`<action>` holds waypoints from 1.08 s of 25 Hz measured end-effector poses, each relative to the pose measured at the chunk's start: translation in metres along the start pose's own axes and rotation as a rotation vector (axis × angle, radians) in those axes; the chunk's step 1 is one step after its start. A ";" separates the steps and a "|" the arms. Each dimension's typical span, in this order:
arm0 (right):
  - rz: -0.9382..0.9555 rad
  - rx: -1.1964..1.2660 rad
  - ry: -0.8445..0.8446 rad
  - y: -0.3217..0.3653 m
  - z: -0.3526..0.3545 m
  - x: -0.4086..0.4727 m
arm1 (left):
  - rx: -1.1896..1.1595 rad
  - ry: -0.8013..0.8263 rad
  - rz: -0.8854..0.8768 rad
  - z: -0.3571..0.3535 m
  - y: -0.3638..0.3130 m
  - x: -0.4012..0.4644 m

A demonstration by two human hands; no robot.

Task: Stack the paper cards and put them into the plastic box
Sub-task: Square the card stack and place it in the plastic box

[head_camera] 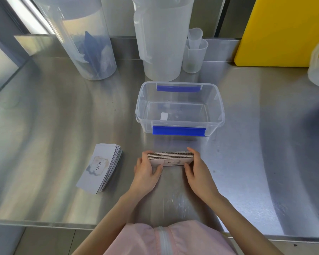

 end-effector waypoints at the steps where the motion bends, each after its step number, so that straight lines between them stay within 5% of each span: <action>1: 0.003 0.005 0.004 0.000 0.001 0.000 | -0.009 0.024 -0.014 0.000 0.000 0.001; 4: -0.011 0.083 0.013 -0.001 0.006 0.000 | -0.131 0.072 -0.064 0.005 -0.002 0.001; 12: -0.089 0.457 0.144 0.012 -0.012 -0.004 | -0.927 -0.049 0.051 0.023 0.000 0.000; 19: 0.036 0.416 0.222 0.051 -0.006 0.009 | -0.719 -0.056 0.034 0.050 -0.010 -0.001; 27: 0.024 0.334 0.463 0.106 -0.065 0.022 | -0.638 -0.323 0.064 0.118 0.014 -0.020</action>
Point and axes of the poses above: each hand's wrist, its own x-axis towards the middle knuckle, its own z-axis out of the back of the hand, y = z × x, the point moved 10 cm from there along x, towards the middle knuckle, and after that the axes turned 8 degrees about y, right-handed, at the moved point
